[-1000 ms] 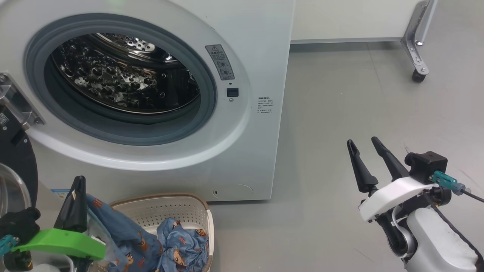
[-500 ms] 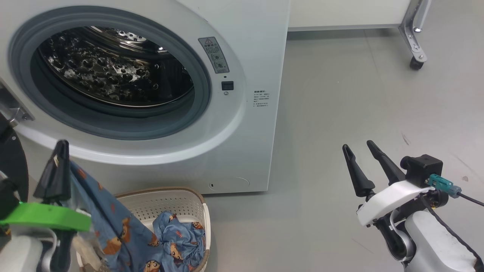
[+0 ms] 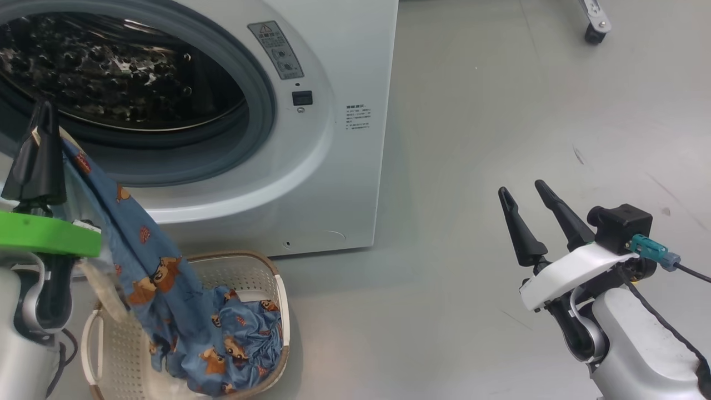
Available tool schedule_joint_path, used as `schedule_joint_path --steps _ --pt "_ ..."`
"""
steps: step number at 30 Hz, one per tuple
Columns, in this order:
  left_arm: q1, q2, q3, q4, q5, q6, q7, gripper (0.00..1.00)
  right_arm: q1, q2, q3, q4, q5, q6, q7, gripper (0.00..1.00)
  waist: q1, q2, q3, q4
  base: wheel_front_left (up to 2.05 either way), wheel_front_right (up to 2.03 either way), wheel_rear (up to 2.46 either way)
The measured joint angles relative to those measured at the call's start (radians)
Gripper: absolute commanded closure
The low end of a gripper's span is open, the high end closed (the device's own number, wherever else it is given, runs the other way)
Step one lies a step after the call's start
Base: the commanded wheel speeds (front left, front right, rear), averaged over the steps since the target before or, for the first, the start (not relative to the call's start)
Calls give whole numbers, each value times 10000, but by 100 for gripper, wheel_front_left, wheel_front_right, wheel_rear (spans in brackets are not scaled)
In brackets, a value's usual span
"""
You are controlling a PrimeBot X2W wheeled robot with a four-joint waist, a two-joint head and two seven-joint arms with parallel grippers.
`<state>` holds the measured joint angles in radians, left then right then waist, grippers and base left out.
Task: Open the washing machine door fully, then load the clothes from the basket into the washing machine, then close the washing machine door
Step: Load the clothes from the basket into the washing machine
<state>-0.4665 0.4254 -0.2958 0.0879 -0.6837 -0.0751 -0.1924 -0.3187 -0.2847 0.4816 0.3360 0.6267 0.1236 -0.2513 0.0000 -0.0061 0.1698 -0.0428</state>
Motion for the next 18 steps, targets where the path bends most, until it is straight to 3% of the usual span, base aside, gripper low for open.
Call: schedule_joint_path --steps 11,18 --pt "-924 184 -19 1338 -284 -35 911 100 -672 17 52 -305 -63 0 0 0 0 0 1354 -721 0 0 0" --pt "-2098 602 96 2111 -263 -115 1346 100 -1071 146 71 -499 -113 0 0 0 1 0 2241 -1188 0 0 0"
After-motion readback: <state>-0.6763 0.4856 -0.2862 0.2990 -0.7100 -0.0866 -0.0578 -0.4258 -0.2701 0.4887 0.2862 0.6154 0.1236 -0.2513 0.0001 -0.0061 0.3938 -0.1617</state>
